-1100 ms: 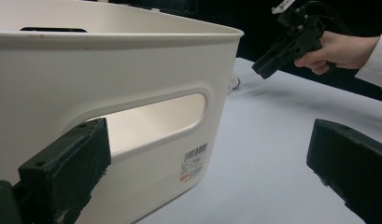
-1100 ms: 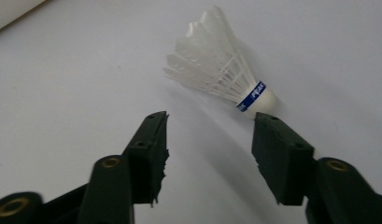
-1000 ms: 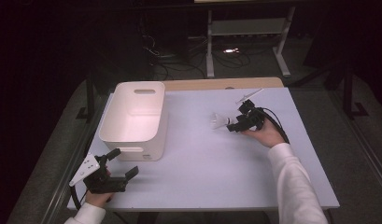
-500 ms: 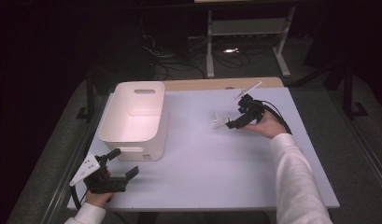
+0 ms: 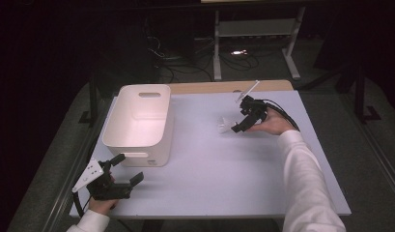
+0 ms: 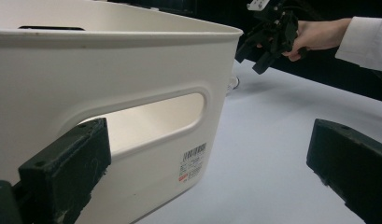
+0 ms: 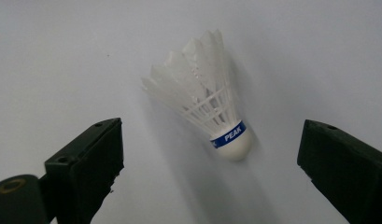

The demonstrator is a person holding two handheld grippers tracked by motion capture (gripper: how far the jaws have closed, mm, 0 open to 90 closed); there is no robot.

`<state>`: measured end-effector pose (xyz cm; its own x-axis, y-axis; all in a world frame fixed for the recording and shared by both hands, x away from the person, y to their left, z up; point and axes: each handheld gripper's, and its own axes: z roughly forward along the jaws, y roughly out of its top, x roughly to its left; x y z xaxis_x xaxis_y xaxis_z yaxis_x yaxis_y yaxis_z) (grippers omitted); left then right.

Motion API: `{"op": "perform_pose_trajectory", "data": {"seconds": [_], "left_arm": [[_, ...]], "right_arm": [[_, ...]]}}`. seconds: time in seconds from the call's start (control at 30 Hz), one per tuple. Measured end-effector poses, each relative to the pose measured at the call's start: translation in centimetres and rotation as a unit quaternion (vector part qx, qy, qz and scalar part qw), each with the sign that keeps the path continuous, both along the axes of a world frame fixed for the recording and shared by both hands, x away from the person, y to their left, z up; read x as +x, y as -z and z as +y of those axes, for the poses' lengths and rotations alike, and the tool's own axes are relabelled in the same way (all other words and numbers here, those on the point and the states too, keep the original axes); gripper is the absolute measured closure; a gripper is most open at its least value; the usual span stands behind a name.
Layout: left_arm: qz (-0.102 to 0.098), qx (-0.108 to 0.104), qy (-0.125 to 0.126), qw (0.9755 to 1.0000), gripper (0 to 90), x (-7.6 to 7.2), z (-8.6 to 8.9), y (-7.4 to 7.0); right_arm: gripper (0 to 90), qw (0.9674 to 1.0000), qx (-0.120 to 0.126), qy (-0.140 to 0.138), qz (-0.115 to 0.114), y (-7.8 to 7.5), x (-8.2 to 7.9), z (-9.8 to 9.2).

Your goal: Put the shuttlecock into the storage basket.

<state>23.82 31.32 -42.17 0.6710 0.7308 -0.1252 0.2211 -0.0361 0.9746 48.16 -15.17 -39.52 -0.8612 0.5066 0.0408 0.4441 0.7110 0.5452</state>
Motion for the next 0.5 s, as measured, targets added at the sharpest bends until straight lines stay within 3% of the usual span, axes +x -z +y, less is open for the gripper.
{"op": "perform_pose_trajectory", "data": {"seconds": [0.1,0.3,0.43,0.5], "left_arm": [[0.001,-0.002,-0.001,1.0000,0.0,0.0,0.0,0.0],[0.000,-0.001,0.001,1.0000,0.0,0.0,-0.1,0.0],[0.000,-0.002,0.000,1.0000,0.0,0.0,-0.1,0.0],[0.000,-0.003,-0.002,1.0000,0.0,0.0,-0.1,0.0]], "right_arm": [[6.3,0.9999,-0.001,-0.017,0.001,0.2,0.4,0.1],[6.4,0.9982,-0.037,-0.047,-0.007,0.7,0.9,0.3],[11.6,0.9962,-0.062,-0.061,-0.008,0.8,1.3,0.5],[13.2,0.9961,-0.059,-0.065,-0.007,0.8,1.4,0.6]]}}
